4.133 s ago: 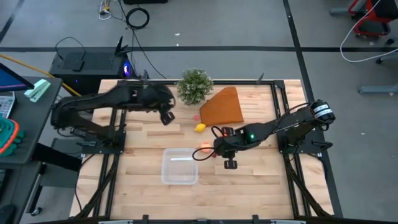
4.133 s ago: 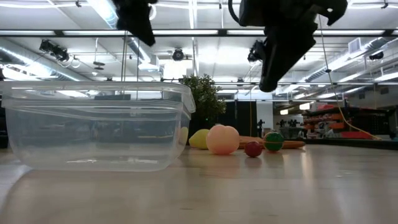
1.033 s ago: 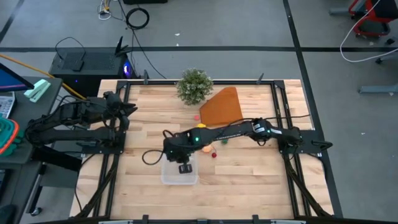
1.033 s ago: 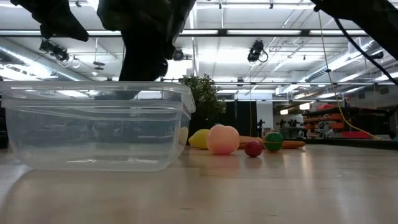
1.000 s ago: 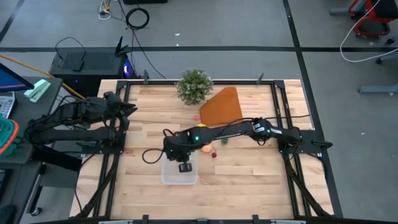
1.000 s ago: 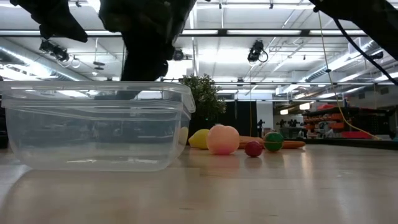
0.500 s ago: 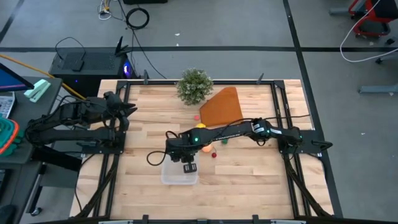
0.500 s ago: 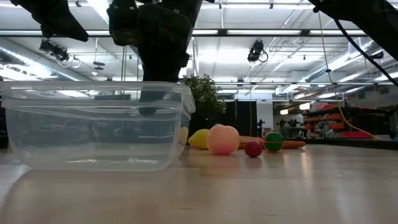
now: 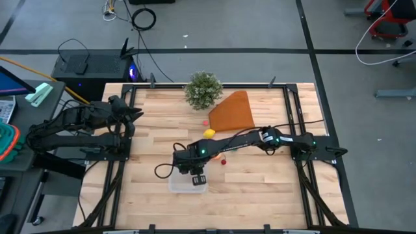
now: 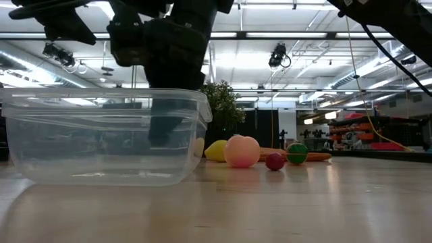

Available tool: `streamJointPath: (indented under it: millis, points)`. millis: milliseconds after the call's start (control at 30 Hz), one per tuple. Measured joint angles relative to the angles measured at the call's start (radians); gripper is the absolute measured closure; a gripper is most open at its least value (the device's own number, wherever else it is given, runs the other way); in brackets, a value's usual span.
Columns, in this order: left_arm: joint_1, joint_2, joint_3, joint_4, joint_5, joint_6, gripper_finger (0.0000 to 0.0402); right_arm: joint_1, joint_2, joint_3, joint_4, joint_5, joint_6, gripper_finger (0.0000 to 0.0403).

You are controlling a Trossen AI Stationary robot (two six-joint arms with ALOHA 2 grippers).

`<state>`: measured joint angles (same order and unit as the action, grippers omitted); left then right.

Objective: Pick and placing Produce into tupperware
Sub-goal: Put the black cherry into the transparent bin

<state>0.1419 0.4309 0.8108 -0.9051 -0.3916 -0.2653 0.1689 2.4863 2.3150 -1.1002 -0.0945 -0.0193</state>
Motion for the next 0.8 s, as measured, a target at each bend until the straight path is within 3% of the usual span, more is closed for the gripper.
streamJointPath:
  millis: [200,800]
  points:
    - [0.000,0.000,0.000,0.000,0.000,0.000,0.0314,0.004,0.001,0.000,-0.003,0.054,0.000,0.0323]
    - [0.000,0.000,0.000,0.000,0.000,-0.004,0.0308,0.004,0.001,-0.078,0.022,0.044,0.036,0.0323]
